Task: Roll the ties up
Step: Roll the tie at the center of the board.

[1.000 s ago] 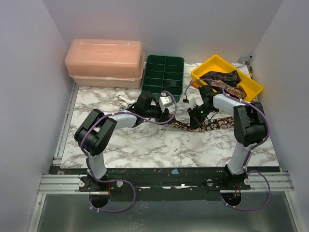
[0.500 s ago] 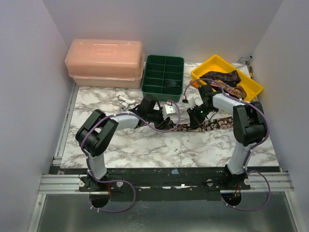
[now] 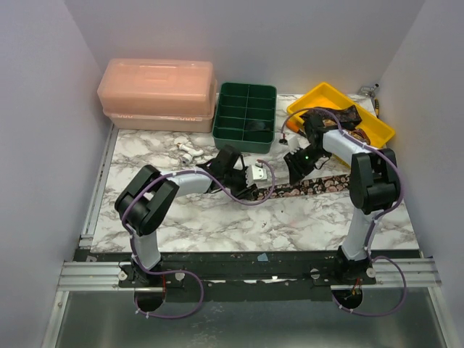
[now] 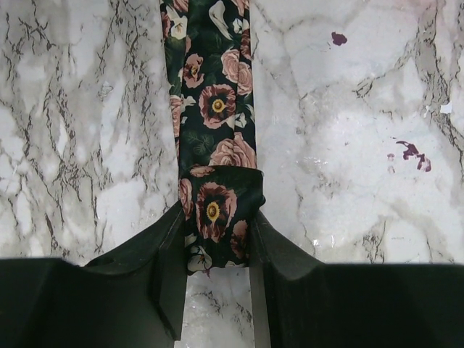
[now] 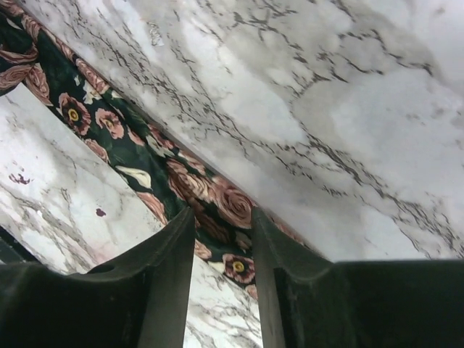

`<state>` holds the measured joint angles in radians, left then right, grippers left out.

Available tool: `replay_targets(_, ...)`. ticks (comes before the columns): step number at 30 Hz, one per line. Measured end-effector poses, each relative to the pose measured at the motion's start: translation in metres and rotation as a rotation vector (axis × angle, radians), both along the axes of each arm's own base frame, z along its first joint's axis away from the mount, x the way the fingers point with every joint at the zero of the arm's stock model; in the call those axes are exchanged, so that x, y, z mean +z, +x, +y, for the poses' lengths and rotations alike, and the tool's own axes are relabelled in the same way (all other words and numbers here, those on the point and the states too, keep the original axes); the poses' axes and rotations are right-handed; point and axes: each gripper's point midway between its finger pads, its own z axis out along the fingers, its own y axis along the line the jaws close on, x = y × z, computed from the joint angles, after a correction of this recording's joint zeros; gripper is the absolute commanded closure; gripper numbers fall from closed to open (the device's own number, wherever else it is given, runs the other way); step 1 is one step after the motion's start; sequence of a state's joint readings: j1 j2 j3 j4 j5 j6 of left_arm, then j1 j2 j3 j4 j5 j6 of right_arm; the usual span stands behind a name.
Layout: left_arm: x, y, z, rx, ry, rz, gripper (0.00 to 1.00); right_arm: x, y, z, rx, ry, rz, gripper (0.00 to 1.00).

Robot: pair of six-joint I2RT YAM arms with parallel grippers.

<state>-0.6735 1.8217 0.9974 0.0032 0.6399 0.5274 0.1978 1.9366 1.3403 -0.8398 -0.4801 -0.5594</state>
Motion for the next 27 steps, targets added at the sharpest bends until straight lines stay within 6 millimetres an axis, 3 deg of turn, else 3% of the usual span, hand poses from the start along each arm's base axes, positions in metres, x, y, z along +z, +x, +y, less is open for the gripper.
replay_targets(4,-0.004,0.000,0.002,0.009,0.024,0.014,0.84,0.008,0.002,-0.005,-0.037,0.010,0.020,0.55)
replay_targets(7,-0.005,0.006,-0.001,0.017,0.037,0.022,0.84,0.014,-0.005,0.003,-0.064,0.066,0.066,0.55)
replay_targets(14,-0.006,0.009,-0.003,0.024,0.049,0.017,0.83,0.037,-0.010,0.051,-0.217,0.313,0.213,0.50)
replay_targets(22,-0.007,0.008,-0.004,0.025,0.057,0.010,0.82,0.029,-0.036,0.102,-0.327,0.407,0.390,0.50)
replay_targets(27,-0.007,0.007,-0.005,0.022,0.060,0.010,0.82,0.030,-0.038,0.124,-0.333,0.435,0.408,0.52)
